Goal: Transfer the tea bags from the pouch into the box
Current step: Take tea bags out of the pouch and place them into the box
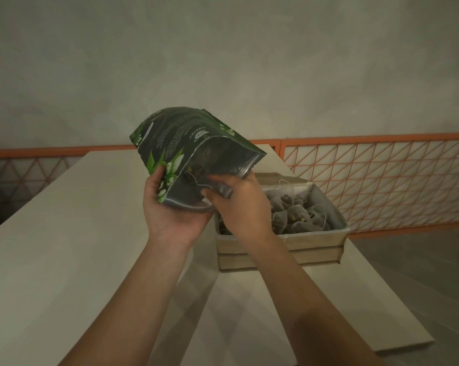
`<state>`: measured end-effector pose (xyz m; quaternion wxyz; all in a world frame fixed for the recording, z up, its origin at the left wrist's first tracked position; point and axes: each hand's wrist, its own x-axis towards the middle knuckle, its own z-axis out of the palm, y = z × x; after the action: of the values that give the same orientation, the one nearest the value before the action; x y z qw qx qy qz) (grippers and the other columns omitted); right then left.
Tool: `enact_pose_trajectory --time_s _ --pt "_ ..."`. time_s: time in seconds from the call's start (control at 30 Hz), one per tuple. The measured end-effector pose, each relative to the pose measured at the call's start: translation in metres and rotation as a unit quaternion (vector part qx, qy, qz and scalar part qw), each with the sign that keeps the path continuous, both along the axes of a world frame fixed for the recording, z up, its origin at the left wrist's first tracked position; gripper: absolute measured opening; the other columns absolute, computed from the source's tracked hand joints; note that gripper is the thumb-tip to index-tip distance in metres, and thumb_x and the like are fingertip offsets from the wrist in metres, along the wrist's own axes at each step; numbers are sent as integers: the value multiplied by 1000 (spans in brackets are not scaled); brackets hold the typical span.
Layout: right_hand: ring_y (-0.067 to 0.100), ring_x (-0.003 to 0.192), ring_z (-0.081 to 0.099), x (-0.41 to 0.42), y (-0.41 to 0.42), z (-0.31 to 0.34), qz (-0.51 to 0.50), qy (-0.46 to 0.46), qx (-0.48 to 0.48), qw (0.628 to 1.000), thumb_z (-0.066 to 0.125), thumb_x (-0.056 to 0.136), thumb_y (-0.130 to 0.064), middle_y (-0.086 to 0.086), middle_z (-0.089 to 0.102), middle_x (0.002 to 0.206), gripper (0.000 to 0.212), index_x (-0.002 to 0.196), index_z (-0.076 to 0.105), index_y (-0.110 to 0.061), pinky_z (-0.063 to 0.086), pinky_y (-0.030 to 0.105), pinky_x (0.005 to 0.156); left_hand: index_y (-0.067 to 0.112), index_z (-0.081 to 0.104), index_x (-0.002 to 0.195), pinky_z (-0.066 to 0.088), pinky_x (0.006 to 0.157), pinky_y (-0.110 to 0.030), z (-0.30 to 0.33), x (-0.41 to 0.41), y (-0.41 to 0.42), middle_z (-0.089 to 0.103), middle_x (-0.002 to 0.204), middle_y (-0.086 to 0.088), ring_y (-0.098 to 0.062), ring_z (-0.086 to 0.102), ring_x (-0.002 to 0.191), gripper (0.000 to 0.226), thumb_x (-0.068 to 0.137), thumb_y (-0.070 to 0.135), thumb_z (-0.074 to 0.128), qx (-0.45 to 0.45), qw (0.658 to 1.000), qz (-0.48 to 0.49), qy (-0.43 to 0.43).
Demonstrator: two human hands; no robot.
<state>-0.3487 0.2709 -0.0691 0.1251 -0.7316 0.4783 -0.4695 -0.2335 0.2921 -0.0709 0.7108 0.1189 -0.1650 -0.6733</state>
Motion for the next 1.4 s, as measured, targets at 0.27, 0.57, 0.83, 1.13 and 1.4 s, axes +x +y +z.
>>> enact_pose_trajectory --time_s 0.27,0.57,0.83,1.13,1.4 --pt "10 86 58 -7 1 -4 36 -105 -1 994 74 84 -29 -8 58 93 11 94 78 -25 53 26 74 13 73 119 42 108 -49 -3 -1 2 59 141 -17 -32 52 133 53 95 51 45 11 1000 -1 -3" --pt "13 76 68 -47 -2 43 73 -284 76 953 62 94 -22 -6 71 88 8 95 70 -19 60 32 67 21 56 143 42 108 -50 -2 0 1 51 149 -14 -35 49 136 58 95 51 47 5 1000 -10 23" --pt "17 60 65 -65 -17 52 57 -300 101 947 54 99 -24 1 74 85 17 106 61 -11 56 24 57 21 57 142 42 108 -51 -6 6 2 53 147 -14 -36 51 135 57 94 50 48 7 1000 1 24" --pt "14 74 65 -63 -41 16 6 -125 119 985 48 100 -30 0 67 88 15 93 59 -23 50 25 64 20 58 142 40 111 -51 -6 12 4 54 146 -15 -37 52 134 56 95 50 48 9 1000 8 26" --pt "12 109 56 -64 -28 2 15 123 74 990 52 98 -36 -1 60 127 36 130 58 -23 38 23 94 20 58 141 39 112 -49 -7 11 3 52 149 -14 -35 50 136 56 96 51 45 5 1000 8 14"
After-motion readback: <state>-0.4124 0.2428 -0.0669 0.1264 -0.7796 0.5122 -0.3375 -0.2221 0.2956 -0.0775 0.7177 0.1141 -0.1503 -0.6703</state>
